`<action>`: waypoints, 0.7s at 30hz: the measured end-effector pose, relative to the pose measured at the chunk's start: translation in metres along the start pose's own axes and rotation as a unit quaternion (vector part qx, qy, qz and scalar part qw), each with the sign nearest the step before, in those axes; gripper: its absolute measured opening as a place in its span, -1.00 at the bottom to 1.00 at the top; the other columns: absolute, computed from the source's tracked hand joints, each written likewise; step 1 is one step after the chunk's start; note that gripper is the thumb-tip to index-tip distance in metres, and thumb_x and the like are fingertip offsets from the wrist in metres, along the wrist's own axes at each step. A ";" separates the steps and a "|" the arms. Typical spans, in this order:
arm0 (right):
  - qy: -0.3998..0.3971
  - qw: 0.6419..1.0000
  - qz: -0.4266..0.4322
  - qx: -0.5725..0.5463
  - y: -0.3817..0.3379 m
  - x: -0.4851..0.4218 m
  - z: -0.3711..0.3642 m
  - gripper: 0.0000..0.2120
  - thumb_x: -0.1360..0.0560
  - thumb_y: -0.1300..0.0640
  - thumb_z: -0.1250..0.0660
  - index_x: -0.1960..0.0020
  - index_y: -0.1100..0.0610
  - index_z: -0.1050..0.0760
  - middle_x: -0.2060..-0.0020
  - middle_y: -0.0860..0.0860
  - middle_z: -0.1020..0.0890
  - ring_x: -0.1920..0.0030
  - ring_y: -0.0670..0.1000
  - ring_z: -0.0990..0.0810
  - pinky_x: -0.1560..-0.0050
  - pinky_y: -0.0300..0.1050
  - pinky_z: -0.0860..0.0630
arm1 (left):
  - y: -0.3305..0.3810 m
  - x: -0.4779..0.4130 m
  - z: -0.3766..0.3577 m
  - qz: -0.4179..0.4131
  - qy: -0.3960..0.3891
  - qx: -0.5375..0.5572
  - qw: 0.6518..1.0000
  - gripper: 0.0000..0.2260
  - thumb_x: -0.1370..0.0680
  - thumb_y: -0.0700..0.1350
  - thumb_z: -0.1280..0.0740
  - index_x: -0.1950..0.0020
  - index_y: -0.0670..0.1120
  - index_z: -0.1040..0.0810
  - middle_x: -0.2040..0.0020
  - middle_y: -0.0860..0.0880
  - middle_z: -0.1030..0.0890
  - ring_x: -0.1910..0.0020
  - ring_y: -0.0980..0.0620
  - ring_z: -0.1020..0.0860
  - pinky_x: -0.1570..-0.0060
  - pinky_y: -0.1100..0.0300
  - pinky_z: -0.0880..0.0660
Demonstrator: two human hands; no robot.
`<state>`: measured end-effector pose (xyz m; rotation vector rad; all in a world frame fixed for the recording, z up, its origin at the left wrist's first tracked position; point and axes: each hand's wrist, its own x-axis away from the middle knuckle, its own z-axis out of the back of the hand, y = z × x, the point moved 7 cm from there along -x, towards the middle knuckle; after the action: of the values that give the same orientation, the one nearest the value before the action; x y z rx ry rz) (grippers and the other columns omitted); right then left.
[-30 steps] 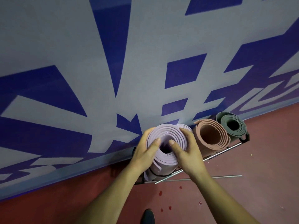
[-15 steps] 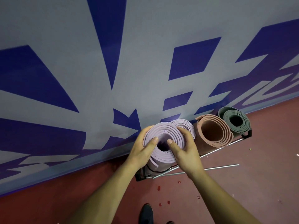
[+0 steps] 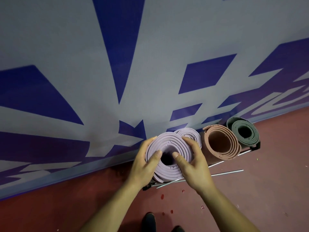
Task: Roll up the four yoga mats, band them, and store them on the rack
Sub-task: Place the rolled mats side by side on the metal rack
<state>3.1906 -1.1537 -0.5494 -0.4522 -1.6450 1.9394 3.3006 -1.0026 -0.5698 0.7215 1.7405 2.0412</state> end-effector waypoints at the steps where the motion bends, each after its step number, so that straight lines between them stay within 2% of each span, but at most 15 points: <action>1: -0.004 1.000 -0.002 0.001 0.002 -0.002 0.000 -0.52 -0.54 0.21 -0.48 -0.27 -0.25 -0.45 -0.16 -0.43 -0.56 -0.22 -0.34 -0.53 -0.09 -0.54 -0.41 | -0.001 -0.001 0.000 -0.002 0.006 -0.002 1.000 -0.64 -0.54 0.18 -0.35 -0.34 0.25 -0.47 -0.26 0.17 -0.59 -0.27 0.12 -0.56 -0.14 0.38 -0.47; 6: -0.063 0.998 -0.014 0.002 0.019 -0.016 -0.007 -0.56 -0.54 0.17 -0.48 -0.33 -0.16 -0.46 -0.18 -0.32 -0.58 -0.24 -0.20 -0.57 -0.18 -0.36 -0.50 | -0.021 -0.001 0.000 0.015 0.039 -0.007 0.999 -0.63 -0.53 0.17 -0.36 -0.34 0.26 -0.48 -0.27 0.15 -0.59 -0.28 0.07 -0.56 -0.20 0.25 -0.52; 9: -0.084 0.996 -0.021 -0.006 0.031 -0.029 -0.001 -0.56 -0.55 0.13 -0.48 -0.34 -0.17 -0.45 -0.19 -0.31 -0.58 -0.25 -0.19 -0.57 -0.17 -0.36 -0.51 | -0.027 -0.007 -0.006 0.019 0.063 -0.016 0.998 -0.62 -0.53 0.17 -0.36 -0.35 0.25 -0.47 -0.27 0.13 -0.58 -0.29 0.05 -0.55 -0.25 0.15 -0.53; 12: -0.106 0.994 -0.031 -0.008 0.039 -0.040 0.007 -0.56 -0.55 0.12 -0.47 -0.35 -0.16 -0.45 -0.18 -0.32 -0.58 -0.24 -0.17 -0.59 -0.18 -0.28 -0.56 | -0.029 -0.010 -0.018 0.032 0.076 -0.012 0.996 -0.59 -0.53 0.14 -0.35 -0.38 0.18 -0.47 -0.29 0.10 -0.58 -0.30 0.02 -0.55 -0.30 0.01 -0.50; 15: -0.124 0.992 -0.023 -0.012 0.035 -0.043 0.010 -0.56 -0.55 0.15 -0.47 -0.35 -0.15 -0.44 -0.17 -0.35 -0.58 -0.24 -0.20 -0.57 -0.18 -0.34 -0.53 | -0.025 -0.007 -0.023 0.033 0.105 -0.011 0.994 -0.55 -0.53 0.13 -0.35 -0.41 0.08 -0.47 -0.30 0.06 -0.59 -0.31 0.00 -0.55 -0.33 -0.09 -0.48; 18: -0.130 0.991 -0.016 -0.023 0.027 -0.043 0.010 -0.55 -0.55 0.20 -0.47 -0.31 -0.18 -0.45 -0.15 -0.39 -0.58 -0.22 -0.24 -0.57 -0.15 -0.43 -0.47 | -0.016 -0.002 -0.020 0.026 0.131 -0.015 0.991 -0.53 -0.53 0.12 -0.33 -0.41 0.02 -0.47 -0.30 0.05 -0.59 -0.31 0.01 -0.55 -0.34 -0.05 -0.47; 21: -0.147 0.989 -0.004 -0.029 0.014 -0.037 0.008 -0.56 -0.54 0.22 -0.47 -0.35 -0.08 -0.47 -0.16 -0.35 -0.59 -0.23 -0.23 -0.57 -0.20 -0.38 -0.47 | -0.003 0.012 -0.016 0.013 0.152 -0.005 0.988 -0.58 -0.56 0.06 -0.33 -0.40 0.00 -0.48 -0.30 0.01 -0.60 -0.31 -0.05 -0.56 -0.30 0.07 -0.49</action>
<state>3.2124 -1.1833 -0.5646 -0.1859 -1.8857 2.0326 3.2813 -1.0082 -0.5732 0.4489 1.8863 2.2727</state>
